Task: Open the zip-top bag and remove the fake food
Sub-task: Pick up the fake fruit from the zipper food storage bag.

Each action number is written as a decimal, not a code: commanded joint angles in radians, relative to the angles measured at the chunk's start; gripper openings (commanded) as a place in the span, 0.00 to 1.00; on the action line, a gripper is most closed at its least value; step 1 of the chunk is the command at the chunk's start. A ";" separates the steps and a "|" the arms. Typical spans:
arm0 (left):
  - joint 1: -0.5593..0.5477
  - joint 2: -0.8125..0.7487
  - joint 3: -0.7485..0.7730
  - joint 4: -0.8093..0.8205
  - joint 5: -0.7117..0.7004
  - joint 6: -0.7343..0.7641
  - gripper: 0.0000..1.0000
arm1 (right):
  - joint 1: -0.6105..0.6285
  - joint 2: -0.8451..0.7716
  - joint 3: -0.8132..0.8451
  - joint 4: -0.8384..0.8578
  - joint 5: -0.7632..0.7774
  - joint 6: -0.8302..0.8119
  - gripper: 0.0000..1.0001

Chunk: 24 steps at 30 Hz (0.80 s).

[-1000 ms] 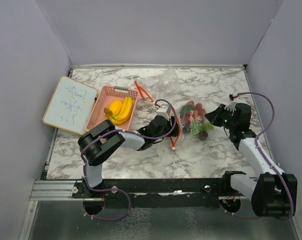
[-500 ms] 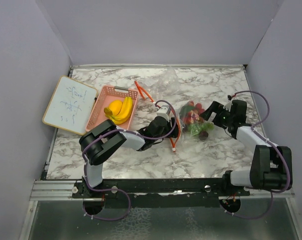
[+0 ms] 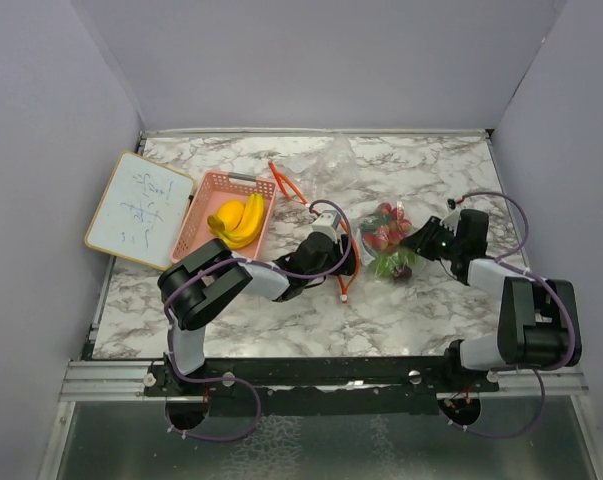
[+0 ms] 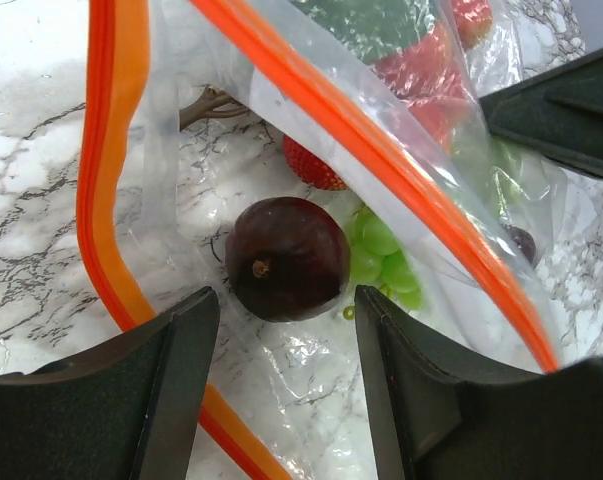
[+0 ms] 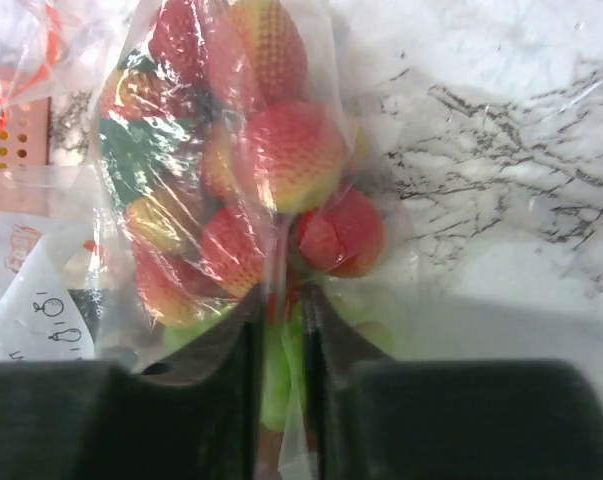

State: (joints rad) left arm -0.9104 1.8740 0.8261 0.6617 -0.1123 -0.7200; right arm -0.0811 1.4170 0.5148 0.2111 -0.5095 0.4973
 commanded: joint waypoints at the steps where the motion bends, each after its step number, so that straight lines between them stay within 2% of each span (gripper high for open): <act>1: 0.002 -0.012 -0.014 0.024 0.020 0.001 0.59 | -0.005 -0.060 -0.026 0.005 -0.018 -0.007 0.10; 4: 0.002 -0.009 -0.029 0.063 0.031 -0.002 0.59 | -0.005 -0.135 -0.021 -0.040 -0.025 -0.028 0.02; 8: 0.012 -0.010 -0.084 0.152 0.036 -0.026 0.61 | -0.005 -0.257 0.012 -0.128 -0.027 -0.044 0.02; 12: 0.019 -0.018 -0.114 0.226 0.025 -0.039 0.77 | -0.005 -0.324 0.039 -0.189 -0.023 -0.058 0.02; 16: 0.019 -0.003 -0.082 0.228 0.017 -0.008 0.80 | -0.005 -0.288 0.028 -0.196 -0.051 -0.070 0.02; 18: 0.019 0.011 -0.063 0.236 0.035 0.001 0.79 | -0.005 -0.268 0.019 -0.185 -0.058 -0.071 0.02; 24: 0.014 0.039 -0.026 0.230 0.078 0.000 0.61 | -0.005 -0.242 0.010 -0.170 -0.057 -0.082 0.02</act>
State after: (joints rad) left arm -0.8913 1.8896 0.7662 0.8558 -0.0765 -0.7341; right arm -0.0811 1.1645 0.5270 0.0368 -0.5358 0.4385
